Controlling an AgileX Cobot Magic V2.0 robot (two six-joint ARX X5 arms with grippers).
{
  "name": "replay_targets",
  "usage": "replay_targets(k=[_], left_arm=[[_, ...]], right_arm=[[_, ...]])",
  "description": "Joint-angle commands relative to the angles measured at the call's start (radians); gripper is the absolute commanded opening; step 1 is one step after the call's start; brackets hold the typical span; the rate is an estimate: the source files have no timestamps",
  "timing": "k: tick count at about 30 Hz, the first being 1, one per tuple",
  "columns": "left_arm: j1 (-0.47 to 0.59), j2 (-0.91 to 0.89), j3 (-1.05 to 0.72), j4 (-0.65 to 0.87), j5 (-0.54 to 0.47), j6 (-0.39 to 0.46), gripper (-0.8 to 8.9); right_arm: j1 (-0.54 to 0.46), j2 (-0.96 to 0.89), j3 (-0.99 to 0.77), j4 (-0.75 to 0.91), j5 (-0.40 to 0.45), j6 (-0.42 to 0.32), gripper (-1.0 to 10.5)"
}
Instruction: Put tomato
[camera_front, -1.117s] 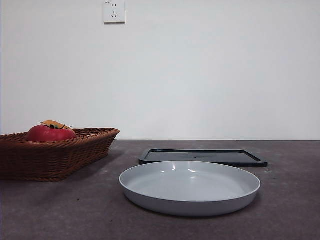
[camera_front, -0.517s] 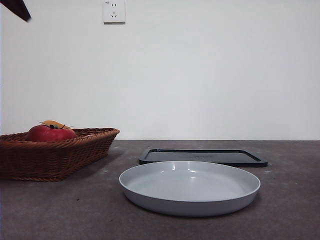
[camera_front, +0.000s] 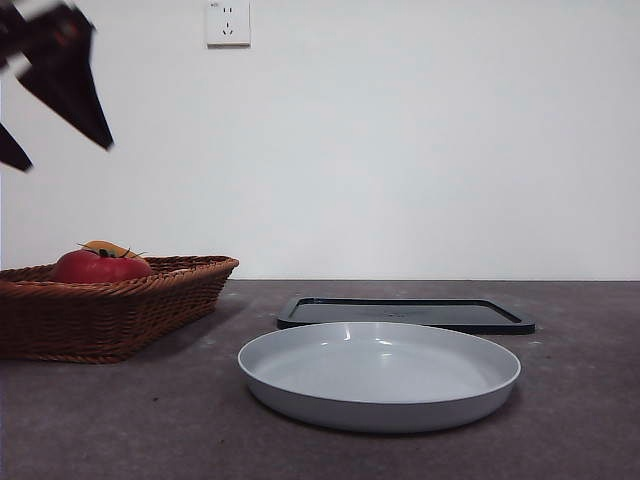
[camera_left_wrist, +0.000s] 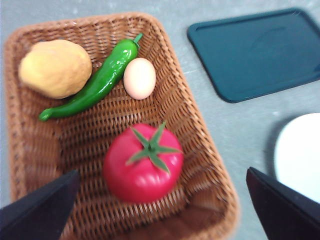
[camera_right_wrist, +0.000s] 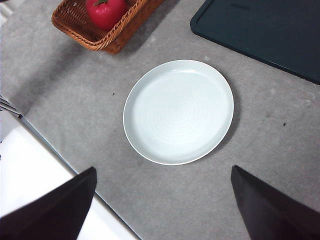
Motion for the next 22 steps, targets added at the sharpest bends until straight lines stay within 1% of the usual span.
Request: replay_targets(k=[1,7,10,22], left_arm=[[-0.009,0.074,0.019,0.057,-0.013,0.043,5.63],[-0.015,0.188,0.019,0.134,-0.024,0.071,5.63],[-0.015,0.237,0.019,0.168,-0.024,0.071,5.63],[-0.015,0.351,0.019,0.255,-0.024,0.072,5.63]], right_arm=[[0.004,0.008,0.018,0.010,-0.003,-0.003,4.3],[0.004,0.008,0.018,0.009,-0.003,-0.003,4.3],[0.004,0.008,0.018,0.009,-0.003,-0.003,4.3],[0.004,0.008,0.018,0.009,-0.003,-0.003,4.3]])
